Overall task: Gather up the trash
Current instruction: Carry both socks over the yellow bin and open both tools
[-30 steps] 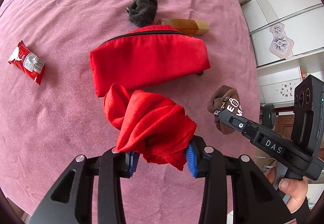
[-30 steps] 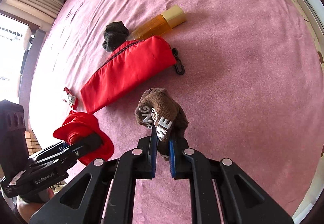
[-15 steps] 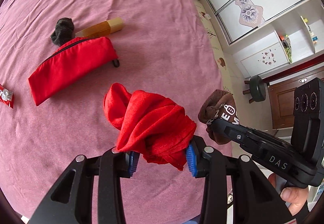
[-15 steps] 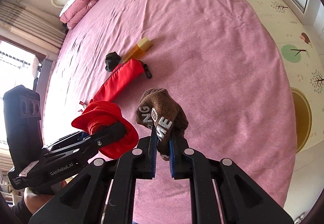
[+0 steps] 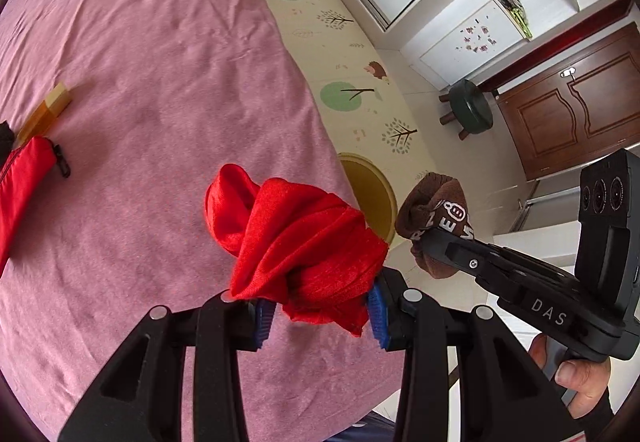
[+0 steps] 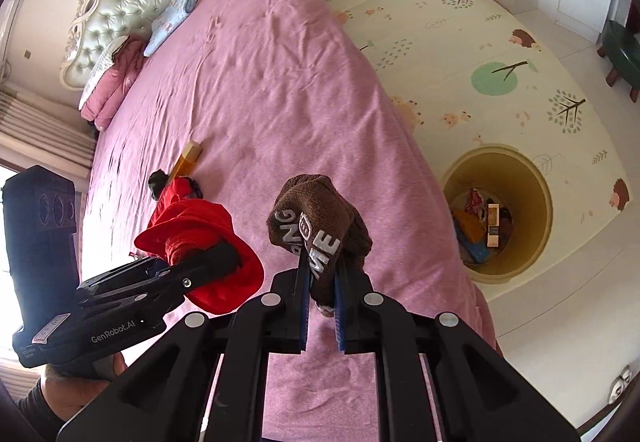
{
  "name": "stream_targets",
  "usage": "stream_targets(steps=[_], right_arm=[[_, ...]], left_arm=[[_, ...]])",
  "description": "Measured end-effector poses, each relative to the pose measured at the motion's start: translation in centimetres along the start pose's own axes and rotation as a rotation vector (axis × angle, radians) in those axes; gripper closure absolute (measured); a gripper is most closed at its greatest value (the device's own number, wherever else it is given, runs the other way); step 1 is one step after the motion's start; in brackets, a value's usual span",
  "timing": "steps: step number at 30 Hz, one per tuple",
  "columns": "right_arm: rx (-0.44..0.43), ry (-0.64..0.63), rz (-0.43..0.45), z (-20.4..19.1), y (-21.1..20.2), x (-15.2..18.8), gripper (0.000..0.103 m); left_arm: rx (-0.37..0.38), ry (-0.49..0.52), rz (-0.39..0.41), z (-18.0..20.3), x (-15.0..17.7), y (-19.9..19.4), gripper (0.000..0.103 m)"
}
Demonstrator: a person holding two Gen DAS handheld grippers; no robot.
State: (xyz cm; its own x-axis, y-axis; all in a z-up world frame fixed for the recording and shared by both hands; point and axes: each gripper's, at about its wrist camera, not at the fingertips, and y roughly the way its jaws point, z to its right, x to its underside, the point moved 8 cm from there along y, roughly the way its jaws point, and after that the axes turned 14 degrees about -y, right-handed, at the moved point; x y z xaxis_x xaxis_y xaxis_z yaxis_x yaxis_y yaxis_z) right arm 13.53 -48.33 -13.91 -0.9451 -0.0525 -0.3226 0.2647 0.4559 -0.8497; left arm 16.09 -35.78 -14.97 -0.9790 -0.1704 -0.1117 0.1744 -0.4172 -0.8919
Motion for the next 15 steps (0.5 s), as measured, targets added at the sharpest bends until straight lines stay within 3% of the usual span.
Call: stream_targets(steps=[15], right_arm=[[0.066, 0.229, 0.085, 13.5, -3.2, 0.3, 0.093]], left_arm=[[-0.022, 0.224, -0.157, 11.9, -0.4, 9.9, 0.064]])
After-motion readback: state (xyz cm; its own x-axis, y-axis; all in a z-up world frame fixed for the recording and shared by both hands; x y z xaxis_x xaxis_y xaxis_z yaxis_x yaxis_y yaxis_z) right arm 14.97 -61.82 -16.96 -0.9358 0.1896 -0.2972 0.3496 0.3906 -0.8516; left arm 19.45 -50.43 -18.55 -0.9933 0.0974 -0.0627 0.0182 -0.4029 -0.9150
